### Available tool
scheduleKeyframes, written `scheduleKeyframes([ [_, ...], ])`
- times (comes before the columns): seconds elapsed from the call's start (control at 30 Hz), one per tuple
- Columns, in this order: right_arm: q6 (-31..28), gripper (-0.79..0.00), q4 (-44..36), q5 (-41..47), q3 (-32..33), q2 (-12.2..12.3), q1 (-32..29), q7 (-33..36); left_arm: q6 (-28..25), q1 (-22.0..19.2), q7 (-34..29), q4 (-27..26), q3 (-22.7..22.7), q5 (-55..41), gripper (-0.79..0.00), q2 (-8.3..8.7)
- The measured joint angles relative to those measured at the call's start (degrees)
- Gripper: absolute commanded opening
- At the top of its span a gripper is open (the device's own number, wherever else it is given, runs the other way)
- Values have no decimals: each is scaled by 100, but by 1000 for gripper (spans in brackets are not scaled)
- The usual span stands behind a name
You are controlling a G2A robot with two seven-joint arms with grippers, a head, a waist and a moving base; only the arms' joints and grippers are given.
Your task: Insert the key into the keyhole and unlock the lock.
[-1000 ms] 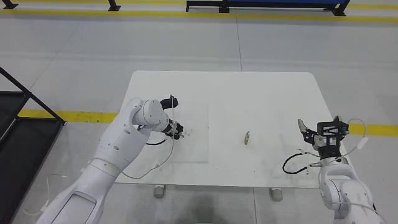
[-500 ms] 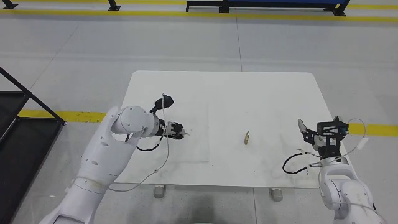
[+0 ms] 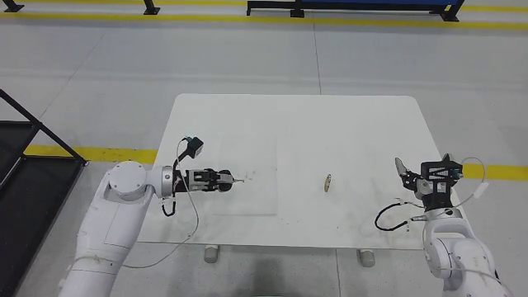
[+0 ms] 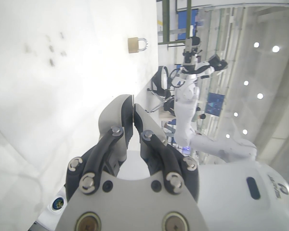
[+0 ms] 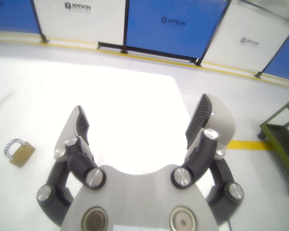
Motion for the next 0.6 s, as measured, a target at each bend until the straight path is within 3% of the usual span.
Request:
scheduleKeyframes([
  [0.37, 0, 0, 0, 0, 0, 0, 0, 0, -776, -174, -869, 702, -244, -1163, -785, 102],
  [0.6, 0, 0, 0, 0, 0, 0, 0, 0, -802, -219, -1061, 749, -223, -1791, -785, 203],
])
